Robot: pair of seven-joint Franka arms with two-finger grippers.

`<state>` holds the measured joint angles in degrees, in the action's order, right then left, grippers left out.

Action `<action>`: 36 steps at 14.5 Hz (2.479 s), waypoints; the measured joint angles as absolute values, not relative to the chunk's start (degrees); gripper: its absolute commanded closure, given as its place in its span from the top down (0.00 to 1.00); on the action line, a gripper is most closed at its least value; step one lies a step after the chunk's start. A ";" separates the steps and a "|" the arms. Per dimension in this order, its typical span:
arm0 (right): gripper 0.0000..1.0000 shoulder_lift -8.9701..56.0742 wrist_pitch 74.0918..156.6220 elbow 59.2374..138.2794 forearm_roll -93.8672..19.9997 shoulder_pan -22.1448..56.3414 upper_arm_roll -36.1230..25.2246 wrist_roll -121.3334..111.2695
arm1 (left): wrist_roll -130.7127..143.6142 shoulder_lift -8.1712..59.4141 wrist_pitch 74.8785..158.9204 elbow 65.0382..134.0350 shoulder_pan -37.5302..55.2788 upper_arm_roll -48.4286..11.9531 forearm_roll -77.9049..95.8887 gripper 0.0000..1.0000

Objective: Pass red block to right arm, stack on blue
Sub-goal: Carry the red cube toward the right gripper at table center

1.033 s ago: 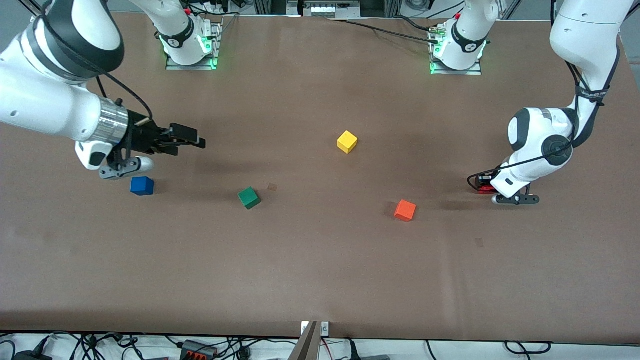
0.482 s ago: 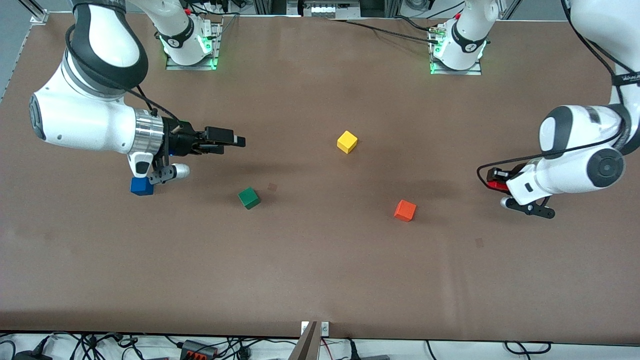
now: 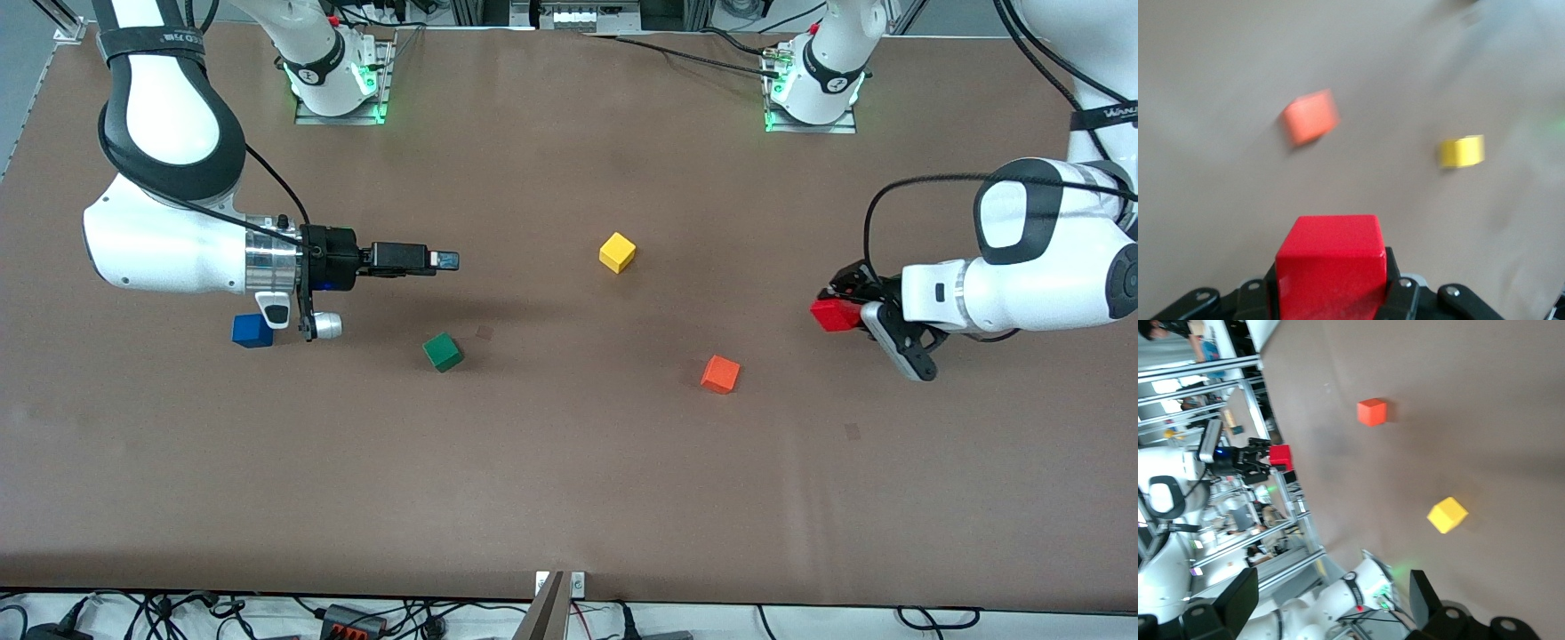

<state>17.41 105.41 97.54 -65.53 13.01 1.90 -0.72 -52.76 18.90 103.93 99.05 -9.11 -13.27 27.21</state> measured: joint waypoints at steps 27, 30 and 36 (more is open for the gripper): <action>1.00 31.01 93.88 91.37 -90.59 10.70 1.39 -11.64 | -119.19 25.26 139.51 98.59 17.23 -21.48 116.56 0.00; 1.00 33.51 93.86 88.21 -90.59 11.07 1.53 -8.45 | -119.19 26.62 139.70 96.23 18.24 -21.44 116.59 0.00; 1.00 35.50 91.48 85.60 -90.59 12.29 1.71 -2.58 | -119.33 29.35 139.89 93.83 19.03 -21.42 116.66 0.00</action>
<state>35.50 91.48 85.60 -90.59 12.29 1.71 -2.58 -119.33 29.35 139.89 93.83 19.03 -21.42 116.66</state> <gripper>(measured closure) 0.000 0.445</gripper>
